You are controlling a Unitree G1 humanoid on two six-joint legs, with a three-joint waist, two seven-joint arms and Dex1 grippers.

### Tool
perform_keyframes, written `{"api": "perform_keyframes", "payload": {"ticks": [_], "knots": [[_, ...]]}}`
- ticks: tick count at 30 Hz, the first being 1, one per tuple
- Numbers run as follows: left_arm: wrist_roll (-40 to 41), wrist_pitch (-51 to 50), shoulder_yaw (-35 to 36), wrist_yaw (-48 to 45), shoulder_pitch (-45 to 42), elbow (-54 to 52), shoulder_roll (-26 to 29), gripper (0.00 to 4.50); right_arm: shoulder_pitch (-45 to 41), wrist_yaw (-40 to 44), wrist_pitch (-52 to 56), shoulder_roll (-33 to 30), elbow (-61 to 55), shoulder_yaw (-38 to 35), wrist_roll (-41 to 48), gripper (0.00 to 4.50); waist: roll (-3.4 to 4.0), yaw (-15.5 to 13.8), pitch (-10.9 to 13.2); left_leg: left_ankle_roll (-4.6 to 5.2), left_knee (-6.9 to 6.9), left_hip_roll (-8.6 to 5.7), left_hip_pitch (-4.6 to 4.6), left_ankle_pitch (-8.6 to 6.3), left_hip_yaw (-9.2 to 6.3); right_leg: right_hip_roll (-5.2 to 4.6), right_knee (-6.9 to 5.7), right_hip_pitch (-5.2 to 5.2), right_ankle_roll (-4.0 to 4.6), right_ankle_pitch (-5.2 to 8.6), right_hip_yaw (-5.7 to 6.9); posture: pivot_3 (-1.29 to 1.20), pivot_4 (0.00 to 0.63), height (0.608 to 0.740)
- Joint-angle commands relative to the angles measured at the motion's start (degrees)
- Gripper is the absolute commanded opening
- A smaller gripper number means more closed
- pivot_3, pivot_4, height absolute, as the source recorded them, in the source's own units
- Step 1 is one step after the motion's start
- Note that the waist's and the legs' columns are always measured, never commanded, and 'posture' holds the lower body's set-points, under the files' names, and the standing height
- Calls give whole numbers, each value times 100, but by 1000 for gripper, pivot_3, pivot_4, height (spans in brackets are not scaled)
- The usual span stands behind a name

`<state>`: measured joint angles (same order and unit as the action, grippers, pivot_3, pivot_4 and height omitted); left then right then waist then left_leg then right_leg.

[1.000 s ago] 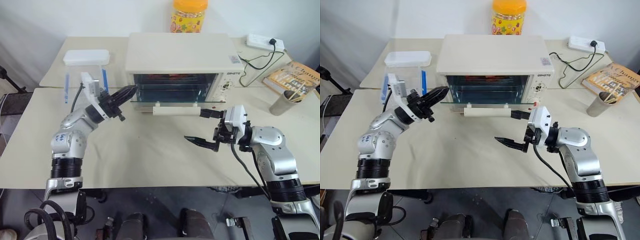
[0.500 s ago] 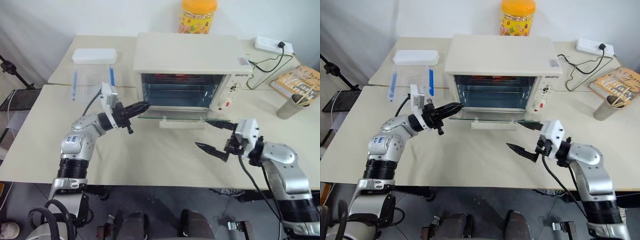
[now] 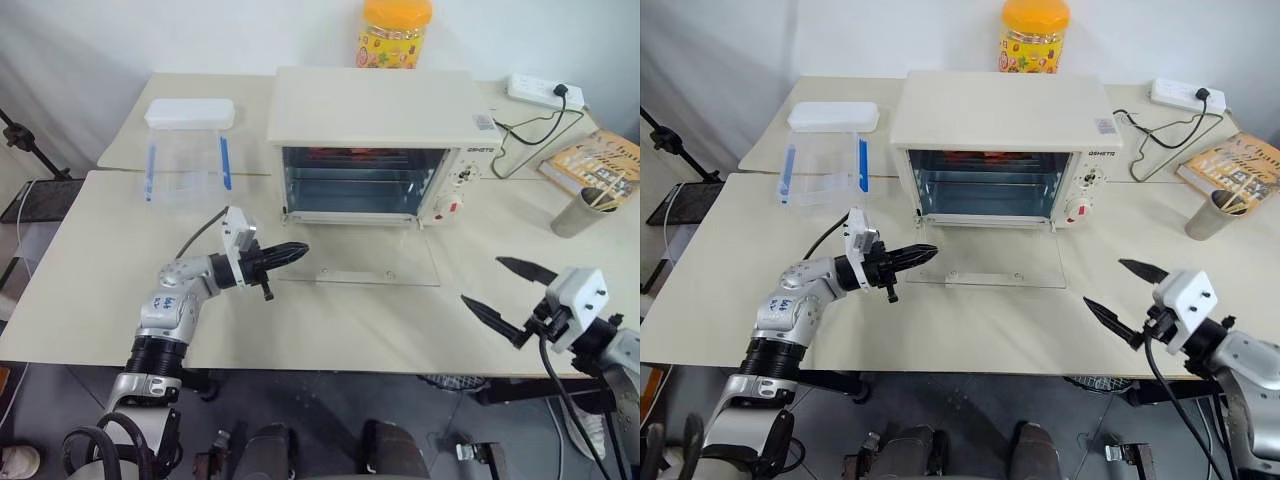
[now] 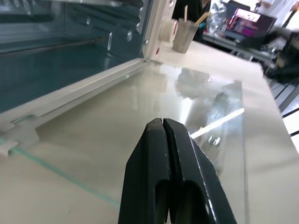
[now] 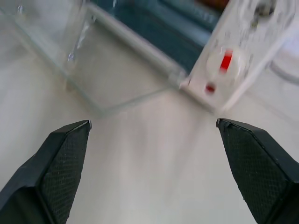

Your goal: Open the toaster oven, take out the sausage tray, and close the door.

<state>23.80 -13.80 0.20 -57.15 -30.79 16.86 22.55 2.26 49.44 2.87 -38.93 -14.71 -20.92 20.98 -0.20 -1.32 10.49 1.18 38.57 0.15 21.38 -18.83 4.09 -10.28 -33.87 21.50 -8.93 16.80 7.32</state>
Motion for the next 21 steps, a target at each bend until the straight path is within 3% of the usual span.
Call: {"api": "perform_keyframes", "payload": {"ticks": [1, 5, 11, 15, 21], "knots": [[-186, 313, 7, 3, 132, -49, 43, 35, -673, -462, 245, 21, -371, 513, -337, 4500, 0, -2, 0, 0, 3, 0, 2, 0, -1, 0, 1, 0, 0, 0, 1, 0, 150, 740], [-231, 495, 73, -8, 356, -153, 108, 35, -1557, -1045, 788, 259, -505, 1433, -975, 4500, 1, 13, 0, 0, 9, 2, 3, 0, -7, 1, -3, 2, 0, 0, 3, 0, 150, 740], [-165, 733, 242, -5, 836, -594, 226, 35, -2871, -1616, 126, 943, 576, 2817, -2326, 4500, 2, 40, -1, 0, 8, 0, 8, 0, -11, 0, -3, 3, 0, 0, 9, 0, 150, 740], [422, 753, 840, 280, 1164, -1290, 124, 1238, -3699, -2435, -480, 1239, 1729, 3377, -3451, 4500, 1, 52, 0, 0, 18, -3, 23, 0, -24, -5, -3, 5, 0, 0, 20, 0, 150, 740], [756, 512, 1343, 706, 1787, -2243, 216, 3082, -4495, -3431, -1074, 1517, 2875, 3705, -4405, 4500, 1, 193, 0, -1, 16, 0, 29, 0, -37, -5, -5, 8, 1, 0, 29, 0, 150, 740]]}}
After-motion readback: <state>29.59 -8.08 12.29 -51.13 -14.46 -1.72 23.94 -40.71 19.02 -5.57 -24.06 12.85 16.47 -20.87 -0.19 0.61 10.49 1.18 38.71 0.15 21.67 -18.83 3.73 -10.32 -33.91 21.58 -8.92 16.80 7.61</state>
